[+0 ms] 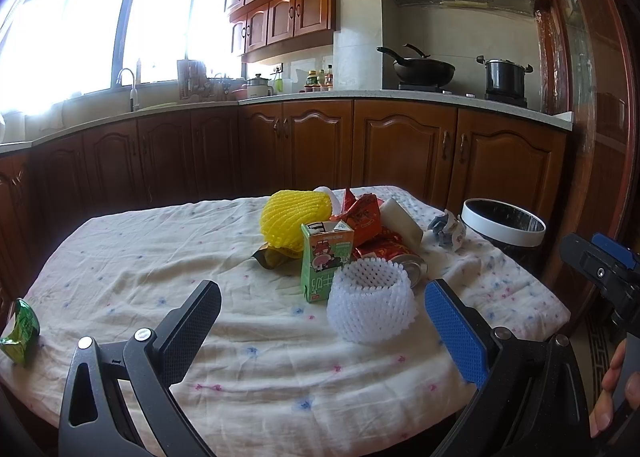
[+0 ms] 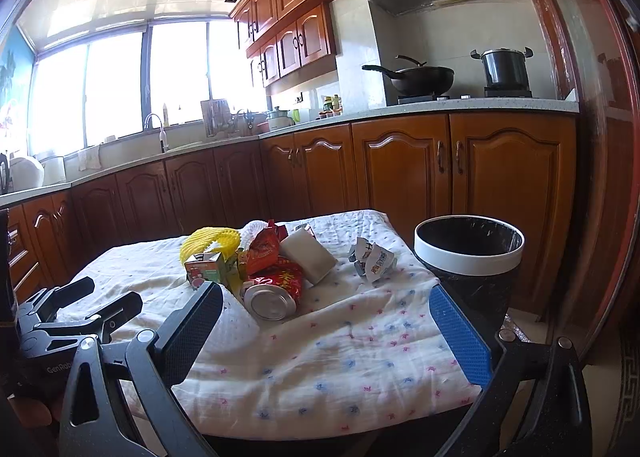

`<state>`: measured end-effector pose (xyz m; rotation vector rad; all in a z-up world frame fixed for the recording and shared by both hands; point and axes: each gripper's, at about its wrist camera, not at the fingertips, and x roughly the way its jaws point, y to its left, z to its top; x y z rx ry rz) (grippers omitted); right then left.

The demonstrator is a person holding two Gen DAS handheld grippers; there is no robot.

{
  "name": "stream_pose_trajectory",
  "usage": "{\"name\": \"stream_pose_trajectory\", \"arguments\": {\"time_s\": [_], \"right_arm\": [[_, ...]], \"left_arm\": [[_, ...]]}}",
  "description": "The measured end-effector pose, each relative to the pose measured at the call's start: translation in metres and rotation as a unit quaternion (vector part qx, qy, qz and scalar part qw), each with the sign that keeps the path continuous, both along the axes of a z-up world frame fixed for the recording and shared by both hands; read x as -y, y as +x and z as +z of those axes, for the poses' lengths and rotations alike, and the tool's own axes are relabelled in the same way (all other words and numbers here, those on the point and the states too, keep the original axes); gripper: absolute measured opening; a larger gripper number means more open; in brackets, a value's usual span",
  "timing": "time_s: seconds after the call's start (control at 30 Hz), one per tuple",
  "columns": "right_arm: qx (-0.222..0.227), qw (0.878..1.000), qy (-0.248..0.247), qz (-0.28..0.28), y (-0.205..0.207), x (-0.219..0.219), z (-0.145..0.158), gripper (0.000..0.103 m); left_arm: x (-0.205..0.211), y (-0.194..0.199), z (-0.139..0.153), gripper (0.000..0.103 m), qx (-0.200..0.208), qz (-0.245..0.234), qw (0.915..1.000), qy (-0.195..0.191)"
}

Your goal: Collect trash

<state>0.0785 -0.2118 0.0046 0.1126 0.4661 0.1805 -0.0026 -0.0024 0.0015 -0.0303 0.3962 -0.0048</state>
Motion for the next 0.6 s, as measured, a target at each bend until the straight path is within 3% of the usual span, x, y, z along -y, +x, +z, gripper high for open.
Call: {"name": "stream_pose_trajectory", "arguments": {"time_s": [0.6], "right_arm": [[-0.011, 1.000, 0.011, -0.002, 0.0054, 0.0026, -0.0081, 0.103]], "left_arm": [[0.0036, 0.0086, -0.0053, 0.102, -0.015, -0.005, 0.9999, 0.002]]}}
